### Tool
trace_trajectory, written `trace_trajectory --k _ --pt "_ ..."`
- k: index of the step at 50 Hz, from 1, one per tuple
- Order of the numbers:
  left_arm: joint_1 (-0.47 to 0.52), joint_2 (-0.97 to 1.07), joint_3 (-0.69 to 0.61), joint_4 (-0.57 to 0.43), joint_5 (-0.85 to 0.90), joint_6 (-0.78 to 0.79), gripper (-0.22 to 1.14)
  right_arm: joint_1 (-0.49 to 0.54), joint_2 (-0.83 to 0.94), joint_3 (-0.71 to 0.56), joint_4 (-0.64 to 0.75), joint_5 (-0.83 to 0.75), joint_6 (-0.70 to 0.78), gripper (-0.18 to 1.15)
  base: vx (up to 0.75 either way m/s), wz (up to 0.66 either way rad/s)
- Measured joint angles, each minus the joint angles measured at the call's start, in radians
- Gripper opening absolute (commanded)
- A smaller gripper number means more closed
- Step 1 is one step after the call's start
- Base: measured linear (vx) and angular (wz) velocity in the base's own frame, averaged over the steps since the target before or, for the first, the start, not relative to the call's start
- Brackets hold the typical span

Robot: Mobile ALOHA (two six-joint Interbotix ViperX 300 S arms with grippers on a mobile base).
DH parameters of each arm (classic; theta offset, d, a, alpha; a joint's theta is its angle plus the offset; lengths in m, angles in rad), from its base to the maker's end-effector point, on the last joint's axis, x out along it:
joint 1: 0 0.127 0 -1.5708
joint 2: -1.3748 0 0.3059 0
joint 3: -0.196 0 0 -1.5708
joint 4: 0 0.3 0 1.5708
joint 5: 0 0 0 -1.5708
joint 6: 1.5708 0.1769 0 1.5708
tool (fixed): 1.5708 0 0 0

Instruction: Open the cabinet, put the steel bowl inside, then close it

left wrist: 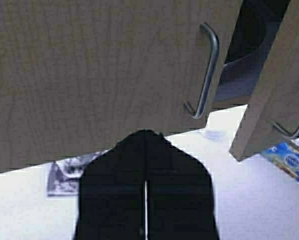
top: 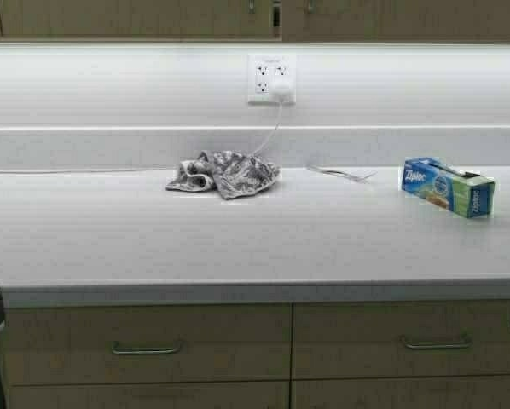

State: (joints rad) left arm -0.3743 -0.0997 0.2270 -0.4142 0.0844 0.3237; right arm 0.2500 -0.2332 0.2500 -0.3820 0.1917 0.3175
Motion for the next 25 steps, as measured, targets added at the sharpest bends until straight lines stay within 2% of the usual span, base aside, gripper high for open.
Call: trace_trajectory --k 25 --pt "-0.002 -0.038 0.075 0.0 -0.008 0.0 0.05 0.04 -0.012 0.086 0.003 0.0 0.002 0.06 0.01 0.02"
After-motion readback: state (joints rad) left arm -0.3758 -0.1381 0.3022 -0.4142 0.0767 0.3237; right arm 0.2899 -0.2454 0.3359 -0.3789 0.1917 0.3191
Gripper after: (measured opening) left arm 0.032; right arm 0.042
